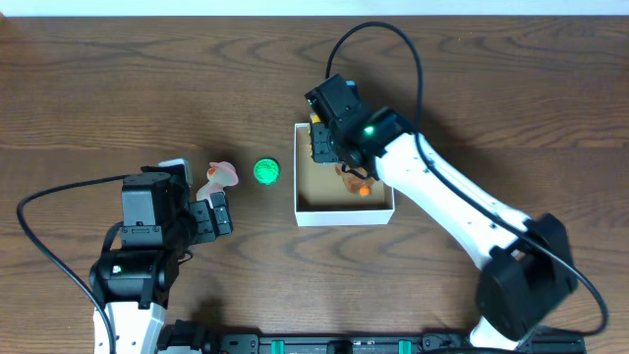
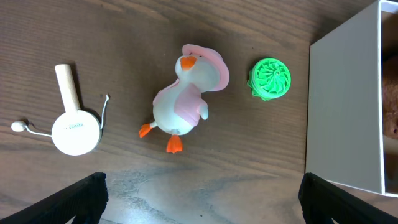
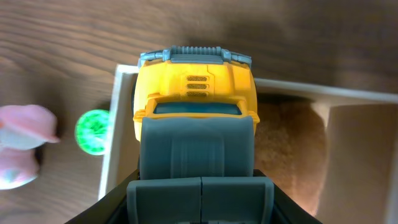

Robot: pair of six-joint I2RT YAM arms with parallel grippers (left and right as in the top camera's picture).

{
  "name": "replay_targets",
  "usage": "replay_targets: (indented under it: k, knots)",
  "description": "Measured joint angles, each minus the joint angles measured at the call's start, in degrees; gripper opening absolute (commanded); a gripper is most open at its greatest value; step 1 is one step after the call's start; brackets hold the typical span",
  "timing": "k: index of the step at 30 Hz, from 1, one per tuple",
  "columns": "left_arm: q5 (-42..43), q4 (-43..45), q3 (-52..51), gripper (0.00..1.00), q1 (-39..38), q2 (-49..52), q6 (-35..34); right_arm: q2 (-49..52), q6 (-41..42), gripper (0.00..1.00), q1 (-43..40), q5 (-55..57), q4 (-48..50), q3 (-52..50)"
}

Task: Pack container
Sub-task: 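Carry the truck with the right gripper and lower it into the box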

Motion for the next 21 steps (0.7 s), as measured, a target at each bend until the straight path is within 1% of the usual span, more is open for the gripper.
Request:
replay_targets:
  k: [4, 12, 17, 21]
  knots:
    - [0.0, 0.0, 0.0, 0.98, 0.0, 0.0, 0.0, 2.19, 0.55, 0.27, 0.02, 0.15, -0.02, -0.11]
    - [0.0, 0.0, 0.0, 0.98, 0.0, 0.0, 0.0, 2.64, 0.7, 0.25, 0.22, 0.13, -0.46, -0.11]
    - [0.0, 0.0, 0.0, 0.98, 0.0, 0.0, 0.0, 3.06, 0.98, 0.25, 1.46, -0.07, -3.72, -0.11]
    - [0.0, 0.0, 0.0, 0.98, 0.0, 0.0, 0.0, 4.02, 1.14, 0.26, 3.02, -0.09, -4.13, -0.13]
